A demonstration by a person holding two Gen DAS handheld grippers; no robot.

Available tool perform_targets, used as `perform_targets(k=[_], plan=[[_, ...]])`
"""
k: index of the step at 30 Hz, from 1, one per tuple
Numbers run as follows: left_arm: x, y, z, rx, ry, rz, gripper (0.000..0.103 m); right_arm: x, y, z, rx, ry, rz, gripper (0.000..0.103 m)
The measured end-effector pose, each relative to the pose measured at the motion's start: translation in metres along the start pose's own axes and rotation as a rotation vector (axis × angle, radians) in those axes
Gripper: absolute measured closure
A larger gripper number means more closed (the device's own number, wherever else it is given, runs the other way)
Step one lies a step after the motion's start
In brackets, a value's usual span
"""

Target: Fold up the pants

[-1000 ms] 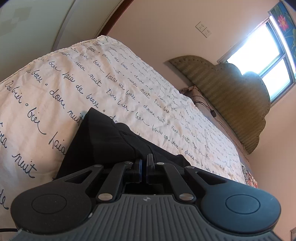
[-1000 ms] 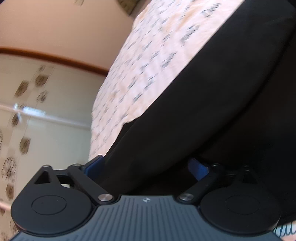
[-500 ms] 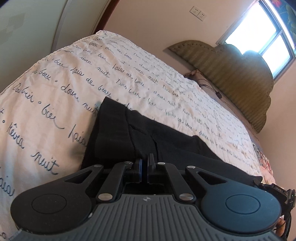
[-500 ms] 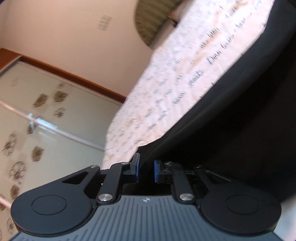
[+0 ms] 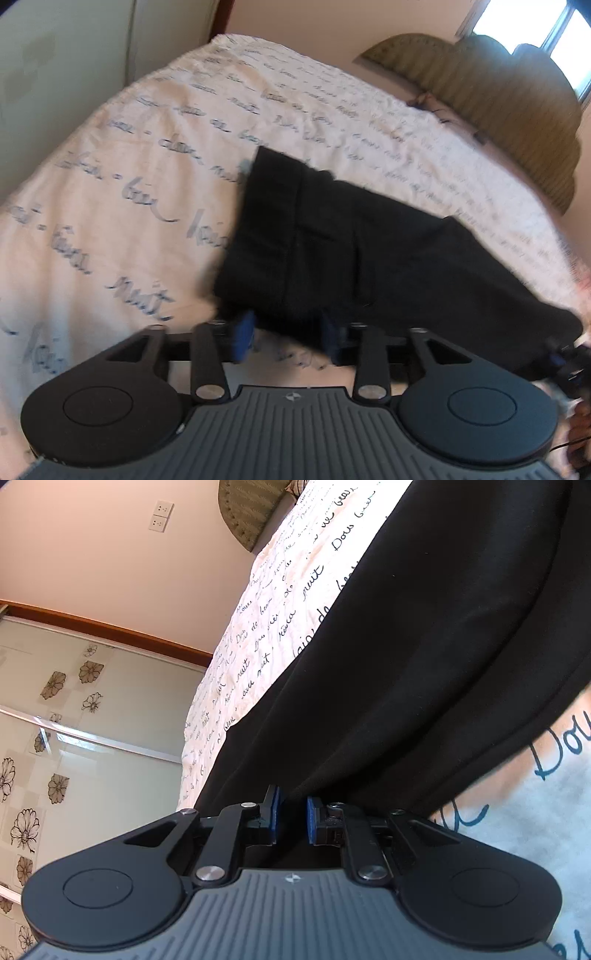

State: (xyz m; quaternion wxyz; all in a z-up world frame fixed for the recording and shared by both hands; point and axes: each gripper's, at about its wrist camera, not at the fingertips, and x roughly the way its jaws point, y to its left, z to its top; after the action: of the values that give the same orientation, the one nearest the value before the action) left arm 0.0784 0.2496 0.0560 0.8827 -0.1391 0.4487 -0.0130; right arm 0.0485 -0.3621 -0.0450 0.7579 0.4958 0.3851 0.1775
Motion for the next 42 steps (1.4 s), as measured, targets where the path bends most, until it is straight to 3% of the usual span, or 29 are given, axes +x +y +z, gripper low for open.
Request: perform_targets(k=[7,10,13,15,18,24,34,39,41,42], plan=[[-0.038,-0.007,-0.015,-0.020,-0.057,-0.009,0.052,0.002,-0.003,0.000,0.001,0.011,0.022,0.089],[-0.052,-0.036,-0.026,-0.124,-0.096,-0.184,0.052,-0.002,0.000,0.001,-0.006,0.005,0.047,0.088],[-0.036,-0.093,-0.041,-0.140,-0.037,-0.340,0.052,-0.004,0.002,0.003,-0.010,0.000,0.065,0.088],[-0.017,-0.130,-0.048,-0.130,0.010,-0.390,0.052,-0.002,-0.001,0.004,0.002,0.007,0.063,0.088],[0.017,-0.168,-0.057,-0.205,0.103,-0.439,0.053,-0.001,-0.003,0.004,0.014,0.016,0.069,0.088],[0.057,-0.194,-0.063,-0.365,0.175,-0.425,0.054,-0.004,-0.003,0.007,0.042,0.012,0.121,0.088],[0.067,-0.215,-0.059,-0.366,0.144,-0.301,0.054,-0.009,-0.013,0.010,0.076,0.014,0.174,0.088],[0.064,-0.215,-0.056,-0.352,0.114,-0.275,0.054,-0.010,-0.018,0.009,0.090,0.018,0.176,0.088],[0.068,-0.215,-0.054,-0.361,0.119,-0.269,0.062,-0.010,-0.018,0.009,0.089,0.019,0.171,0.088],[0.072,-0.217,-0.054,-0.356,0.124,-0.275,0.081,-0.010,-0.018,0.009,0.089,0.017,0.170,0.088]])
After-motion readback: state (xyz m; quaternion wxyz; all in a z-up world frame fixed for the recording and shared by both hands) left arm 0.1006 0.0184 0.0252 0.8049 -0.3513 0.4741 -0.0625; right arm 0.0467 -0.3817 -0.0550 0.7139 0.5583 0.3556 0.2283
